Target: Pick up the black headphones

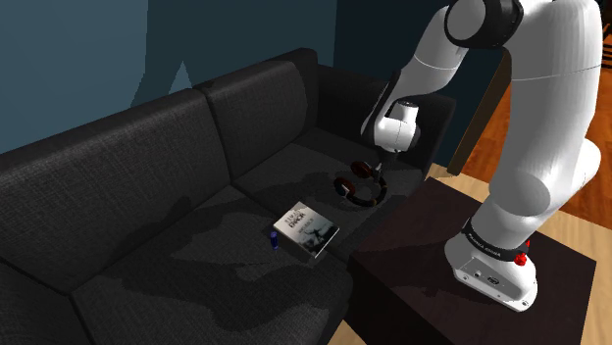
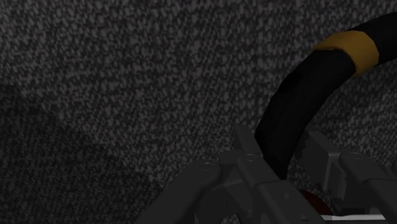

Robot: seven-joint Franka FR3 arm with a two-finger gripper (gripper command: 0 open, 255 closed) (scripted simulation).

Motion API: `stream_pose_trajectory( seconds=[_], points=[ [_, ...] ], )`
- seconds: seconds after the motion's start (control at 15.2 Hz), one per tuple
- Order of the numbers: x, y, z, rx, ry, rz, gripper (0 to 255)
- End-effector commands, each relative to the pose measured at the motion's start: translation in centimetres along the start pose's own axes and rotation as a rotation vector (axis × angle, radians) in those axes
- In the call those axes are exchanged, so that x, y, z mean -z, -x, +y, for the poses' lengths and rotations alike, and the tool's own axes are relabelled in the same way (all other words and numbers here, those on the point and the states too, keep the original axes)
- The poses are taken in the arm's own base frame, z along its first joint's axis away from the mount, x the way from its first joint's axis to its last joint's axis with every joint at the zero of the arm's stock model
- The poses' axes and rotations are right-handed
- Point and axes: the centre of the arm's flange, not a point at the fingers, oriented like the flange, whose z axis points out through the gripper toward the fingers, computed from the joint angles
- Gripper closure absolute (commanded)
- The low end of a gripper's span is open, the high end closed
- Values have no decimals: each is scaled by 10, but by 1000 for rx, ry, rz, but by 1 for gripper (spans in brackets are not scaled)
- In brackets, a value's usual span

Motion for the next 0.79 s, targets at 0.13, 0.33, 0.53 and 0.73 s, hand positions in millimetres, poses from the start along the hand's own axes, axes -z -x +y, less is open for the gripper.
stream_pose_trajectory(
  seconds=[0.13,0.33,0.53,0.73],
  points=[
    [0,0,0,0,0,0,255],
    [0,-1,0,0,0,0,255],
    [15,-2,-1,0,0,0,255],
    [31,-3,-3,0,0,0,255]
  ],
)
